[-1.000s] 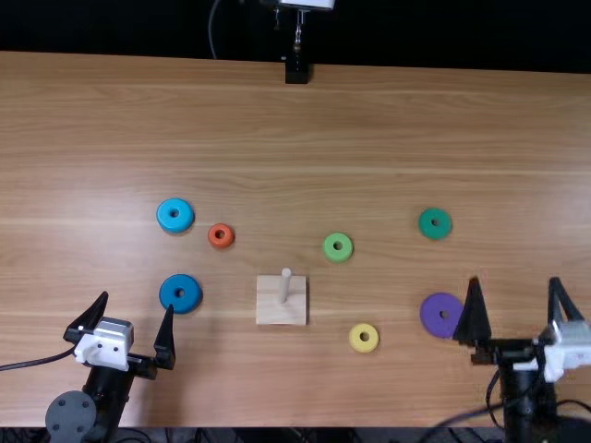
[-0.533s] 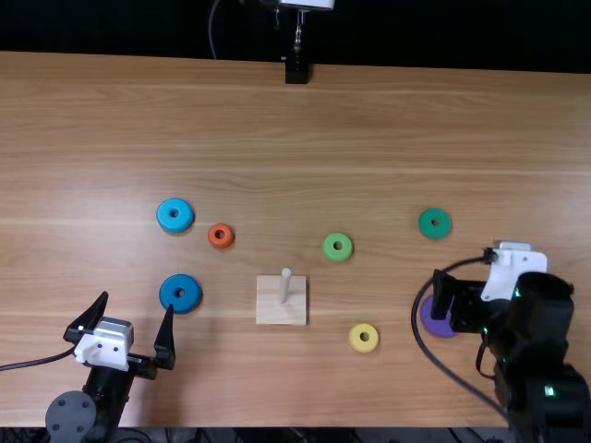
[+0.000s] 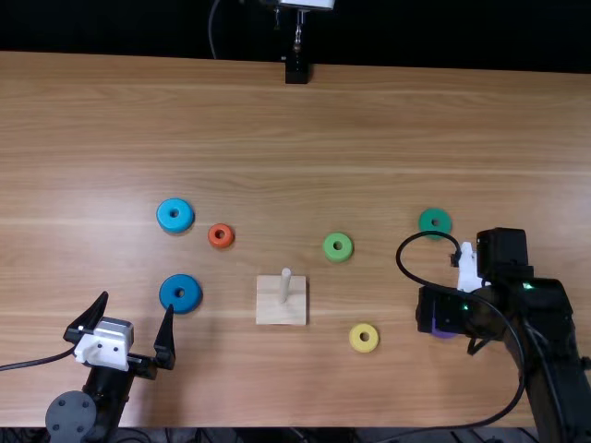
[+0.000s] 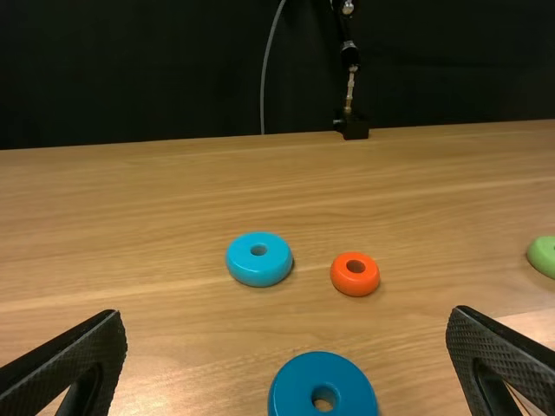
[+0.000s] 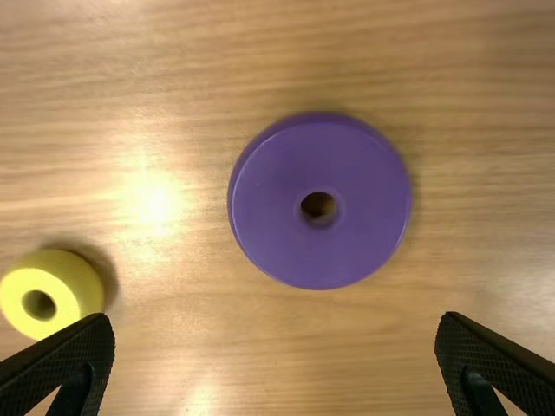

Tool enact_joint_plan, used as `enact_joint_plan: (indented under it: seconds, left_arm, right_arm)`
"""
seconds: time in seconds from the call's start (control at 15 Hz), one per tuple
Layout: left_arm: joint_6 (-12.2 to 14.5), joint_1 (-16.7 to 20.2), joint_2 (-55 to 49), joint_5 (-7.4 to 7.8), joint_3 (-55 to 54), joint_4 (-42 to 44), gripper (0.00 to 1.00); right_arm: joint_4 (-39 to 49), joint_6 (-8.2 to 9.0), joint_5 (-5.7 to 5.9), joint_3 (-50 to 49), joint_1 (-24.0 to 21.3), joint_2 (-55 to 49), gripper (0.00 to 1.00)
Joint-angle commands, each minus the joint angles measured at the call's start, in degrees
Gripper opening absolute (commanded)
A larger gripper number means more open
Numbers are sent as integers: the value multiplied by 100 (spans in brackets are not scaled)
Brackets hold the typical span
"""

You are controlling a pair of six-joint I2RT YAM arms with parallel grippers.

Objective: Build the Hanoi tower: stack the rings onto the peg from bottom to top in this color order: purple, dark blue, light blue, dark green, light green, yellow, orange.

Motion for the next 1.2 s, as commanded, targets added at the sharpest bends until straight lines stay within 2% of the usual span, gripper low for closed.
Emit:
enact_joint_plan:
  seconds: [0.0, 0.13, 0.33, 0.8, 1.13]
  left_arm:
    - [34, 1, -69, 119, -285, -86, 100]
    - [34, 1, -69, 119, -285, -86, 100]
    - [34, 1, -69, 119, -285, -86, 100]
    - [34, 1, -69, 119, -285, -96, 100]
    - [34, 1, -69, 119, -285, -86, 100]
  right_arm:
    - [8, 42, -13, 177, -55, 168, 100]
    - [19, 53, -2, 221, -91, 212, 100]
    - [29, 53, -23, 177, -389, 353, 100]
    - [240, 53, -23, 238, -407, 784, 100]
    - [862, 53, -13, 159, -407, 986, 100]
